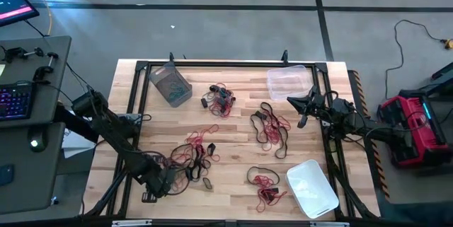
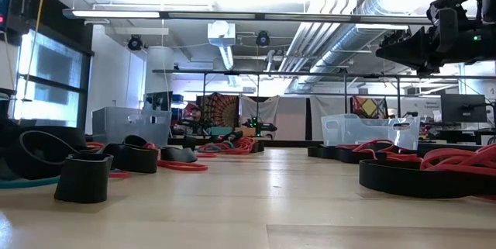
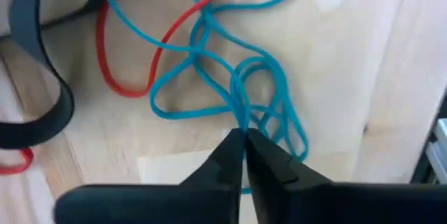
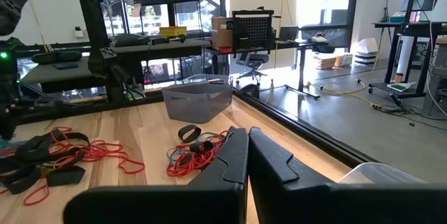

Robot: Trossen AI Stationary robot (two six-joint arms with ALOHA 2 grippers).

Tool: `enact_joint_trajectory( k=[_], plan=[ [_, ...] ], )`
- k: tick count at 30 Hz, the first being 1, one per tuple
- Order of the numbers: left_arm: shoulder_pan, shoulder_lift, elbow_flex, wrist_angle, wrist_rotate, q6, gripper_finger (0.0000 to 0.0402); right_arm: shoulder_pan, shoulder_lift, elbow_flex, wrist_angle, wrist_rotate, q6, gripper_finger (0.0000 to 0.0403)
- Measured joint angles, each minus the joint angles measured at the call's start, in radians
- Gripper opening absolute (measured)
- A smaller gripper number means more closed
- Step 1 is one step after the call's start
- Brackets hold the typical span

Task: Sort rubber bands into baskets
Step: Put the blue rubber band into the black bin

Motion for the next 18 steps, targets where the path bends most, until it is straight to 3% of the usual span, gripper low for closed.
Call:
enact_joint_trajectory(
  k=[9, 18],
  plan=[
    [0.017, -0.006, 0.128, -0.189, -0.005, 0.053, 0.0001, 0.0, 0.0, 0.0, 0.006, -0.001, 0.0, 0.0],
    [0.076, -0.096, 0.227, -0.346, -0.011, 0.017, 0.0001, 0.0, 0.0, 0.0, 0.016, -0.004, -0.004, 0.0]
  ],
)
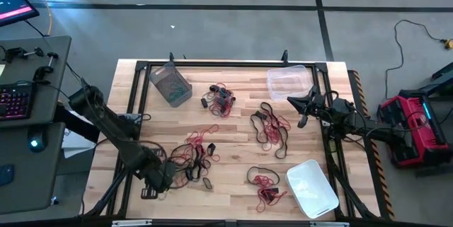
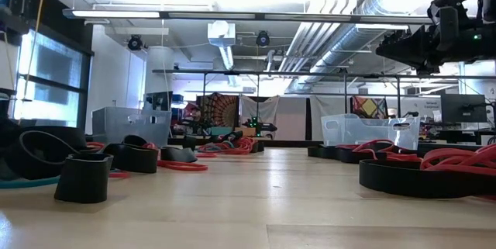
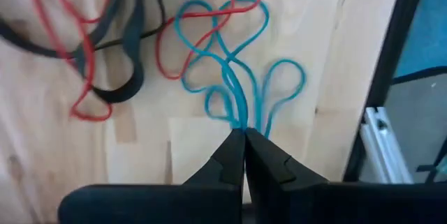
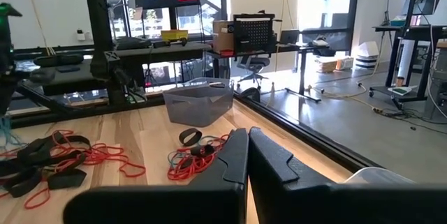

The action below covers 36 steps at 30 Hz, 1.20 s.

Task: Sort rubber bands into baskets
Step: Put the blue rubber band into the black bin

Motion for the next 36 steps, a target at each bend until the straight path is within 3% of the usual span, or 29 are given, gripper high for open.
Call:
enact_joint_trajectory(
  k=[10, 24, 36],
  plan=[
    [0.031, -0.052, 0.097, -0.177, -0.005, -0.029, 0.0001, 0.0, 0.0, 0.0, 0.002, 0.001, -0.014, 0.0],
    [0.04, -0.052, 0.095, -0.207, -0.025, -0.028, 0.0002, 0.0, 0.0, 0.0, 0.002, 0.002, -0.018, 0.0],
    [0.039, -0.051, 0.138, -0.324, -0.034, 0.02, 0.0045, 0.0, 0.0, 0.0, 0.006, -0.021, -0.022, 0.0]
  ],
)
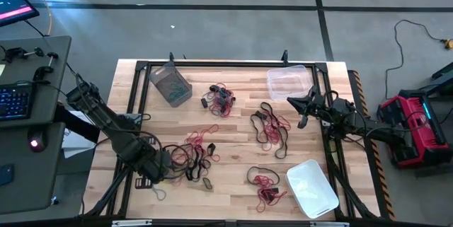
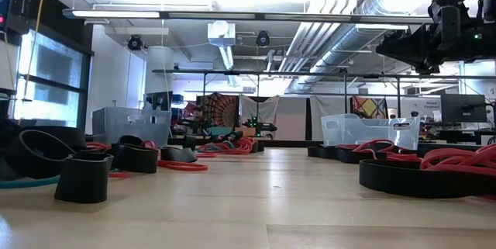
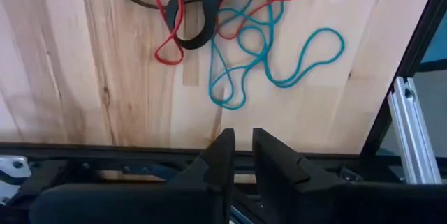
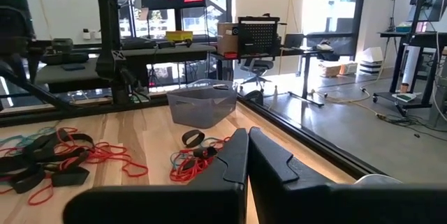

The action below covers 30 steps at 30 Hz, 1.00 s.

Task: Sort rubber bands into baskets
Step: Put the blue rubber band into the black bin

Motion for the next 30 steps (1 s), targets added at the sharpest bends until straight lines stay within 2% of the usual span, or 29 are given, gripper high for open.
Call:
enact_joint_trajectory(
  k=[6, 12, 21, 26, 30],
  plan=[
    [0.017, 0.0, -0.043, 0.135, -0.029, 0.021, 0.0005, 0.0, 0.0, 0.0, 0.0, -0.001, 0.0, 0.0003],
    [0.017, 0.0, -0.162, 0.307, -0.042, 0.013, 0.0001, 0.0, 0.0, 0.0, 0.0, -0.002, 0.0, 0.0032],
    [-0.055, 0.0, -0.317, 0.41, -0.049, 0.056, 0.0044, 0.0, 0.0, 0.0, 0.0, -0.005, 0.0, 0.0087],
    [-0.078, 0.0, -0.379, 0.479, -0.053, 0.119, 0.0082, 0.0, 0.0, 0.0, -0.008, -0.005, 0.0, 0.0094],
    [-0.079, 0.0, -0.416, 0.532, -0.067, 0.168, 0.0098, 0.0, 0.0, 0.0, -0.017, -0.005, 0.008, 0.0094]
  ],
)
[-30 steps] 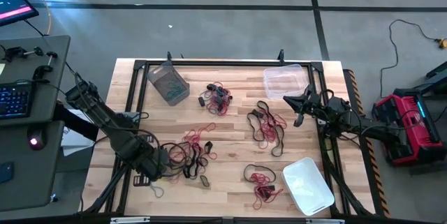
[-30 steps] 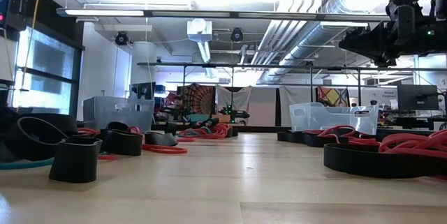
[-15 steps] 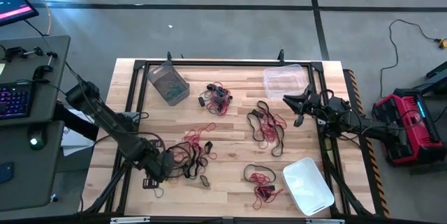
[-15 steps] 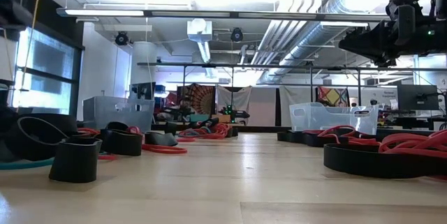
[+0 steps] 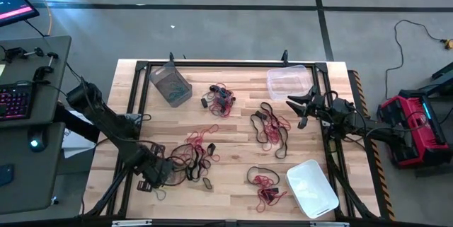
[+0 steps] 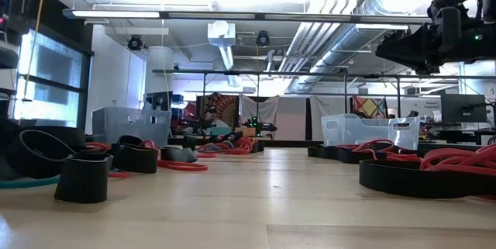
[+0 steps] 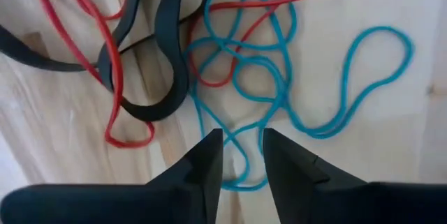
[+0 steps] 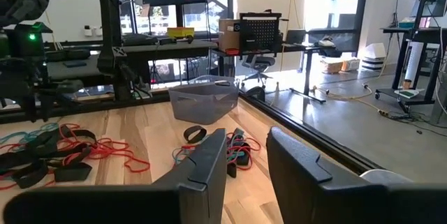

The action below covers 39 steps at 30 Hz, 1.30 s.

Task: Sort rubber bands into baskets
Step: Put the blue rubber band into the black bin

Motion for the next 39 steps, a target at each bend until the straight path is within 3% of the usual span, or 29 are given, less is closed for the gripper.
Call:
enact_joint_trajectory(
  k=[11, 20, 24, 29, 35, 39],
  plan=[
    [-0.012, 0.004, -0.036, 0.038, 0.025, 0.101, 0.0086, 0.0, 0.0, 0.0, -0.009, 0.0, 0.0, 0.0094],
    [-0.017, 0.109, -0.033, 0.072, 0.032, 0.192, 0.0085, 0.0, 0.0, 0.0, -0.015, -0.023, 0.0, 0.0094],
    [-0.017, 0.118, -0.023, 0.069, 0.032, 0.187, 0.0068, 0.0, 0.0, 0.0, -0.014, -0.023, 0.0, 0.0094],
    [-0.017, 0.115, 0.037, 0.049, 0.041, 0.175, 0.0009, 0.0, 0.0, 0.0, -0.014, -0.023, 0.0, 0.0094],
    [-0.014, 0.109, 0.124, -0.042, 0.024, 0.108, 0.0002, 0.0, 0.0, 0.0, -0.014, -0.026, 0.001, 0.0094],
    [0.003, 0.069, 0.169, -0.069, -0.042, 0.032, 0.0001, 0.0, 0.0, 0.0, -0.015, -0.026, 0.001, 0.0094]
  ],
)
